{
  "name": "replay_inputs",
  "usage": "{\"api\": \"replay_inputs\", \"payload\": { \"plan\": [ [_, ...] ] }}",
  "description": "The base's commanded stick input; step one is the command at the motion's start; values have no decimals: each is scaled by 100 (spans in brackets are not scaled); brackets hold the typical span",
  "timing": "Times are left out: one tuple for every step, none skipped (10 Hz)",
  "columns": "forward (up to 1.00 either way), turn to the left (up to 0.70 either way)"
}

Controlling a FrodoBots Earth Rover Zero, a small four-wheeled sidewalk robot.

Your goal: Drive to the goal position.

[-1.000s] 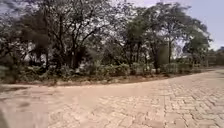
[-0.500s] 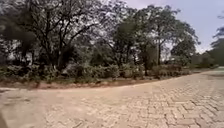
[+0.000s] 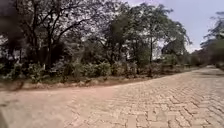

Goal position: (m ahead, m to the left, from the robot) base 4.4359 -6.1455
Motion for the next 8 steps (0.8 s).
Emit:
{"api": "replay_inputs", "payload": {
  "plan": [
    [70, -35],
    [70, -35],
    [70, -35],
    [70, -35],
    [70, -35],
    [70, -35],
    [70, -35],
    [70, -35]
  ]
}}
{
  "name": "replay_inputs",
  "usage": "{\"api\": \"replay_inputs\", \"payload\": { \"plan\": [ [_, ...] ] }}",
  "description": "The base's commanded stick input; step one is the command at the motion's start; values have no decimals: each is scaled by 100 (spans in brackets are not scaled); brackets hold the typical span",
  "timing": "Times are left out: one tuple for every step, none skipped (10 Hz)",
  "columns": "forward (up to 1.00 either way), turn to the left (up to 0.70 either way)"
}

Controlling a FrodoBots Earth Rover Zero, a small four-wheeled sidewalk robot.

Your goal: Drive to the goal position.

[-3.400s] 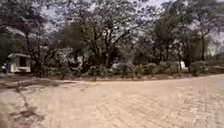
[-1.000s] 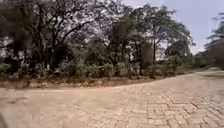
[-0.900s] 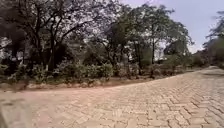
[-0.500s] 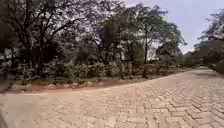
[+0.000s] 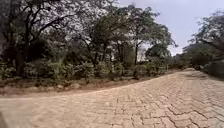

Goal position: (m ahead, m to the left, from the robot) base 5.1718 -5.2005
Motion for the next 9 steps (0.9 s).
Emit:
{"api": "replay_inputs", "payload": {
  "plan": [
    [70, -35],
    [70, -35],
    [70, -35],
    [70, -32],
    [70, -12],
    [70, 0],
    [70, -16],
    [70, -35],
    [70, -35]
  ]
}}
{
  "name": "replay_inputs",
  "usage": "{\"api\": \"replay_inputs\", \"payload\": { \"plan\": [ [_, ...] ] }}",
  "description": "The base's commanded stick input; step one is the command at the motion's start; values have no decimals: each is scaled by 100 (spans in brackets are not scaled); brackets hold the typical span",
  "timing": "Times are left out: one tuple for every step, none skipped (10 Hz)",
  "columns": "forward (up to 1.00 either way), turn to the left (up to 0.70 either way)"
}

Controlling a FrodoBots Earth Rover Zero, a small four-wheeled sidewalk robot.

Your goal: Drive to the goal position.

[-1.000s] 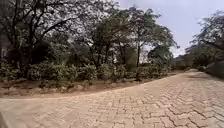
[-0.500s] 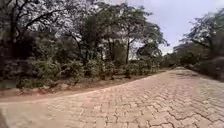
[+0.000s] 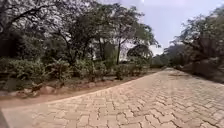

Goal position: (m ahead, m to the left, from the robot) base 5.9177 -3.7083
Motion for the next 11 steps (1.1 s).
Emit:
{"api": "replay_inputs", "payload": {
  "plan": [
    [70, -35],
    [70, -35],
    [70, -35],
    [70, -35],
    [70, -35],
    [70, -35],
    [70, -35],
    [70, -35],
    [70, -35],
    [70, -35],
    [70, -35]
  ]
}}
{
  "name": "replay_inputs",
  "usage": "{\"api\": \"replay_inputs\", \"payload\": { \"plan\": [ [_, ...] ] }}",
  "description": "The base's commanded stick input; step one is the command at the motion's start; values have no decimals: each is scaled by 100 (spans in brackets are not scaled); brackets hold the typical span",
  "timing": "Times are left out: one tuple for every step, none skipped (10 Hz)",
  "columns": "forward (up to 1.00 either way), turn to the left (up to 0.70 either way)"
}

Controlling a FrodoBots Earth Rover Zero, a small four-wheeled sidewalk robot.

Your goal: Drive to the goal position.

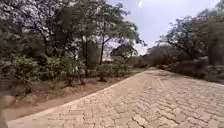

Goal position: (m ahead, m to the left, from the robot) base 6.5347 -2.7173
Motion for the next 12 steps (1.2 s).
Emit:
{"api": "replay_inputs", "payload": {
  "plan": [
    [70, -35],
    [70, -35],
    [70, -35],
    [70, -35],
    [70, -35],
    [70, -35],
    [70, -35],
    [70, -35],
    [70, -35],
    [70, -35],
    [70, -35],
    [70, -35]
  ]
}}
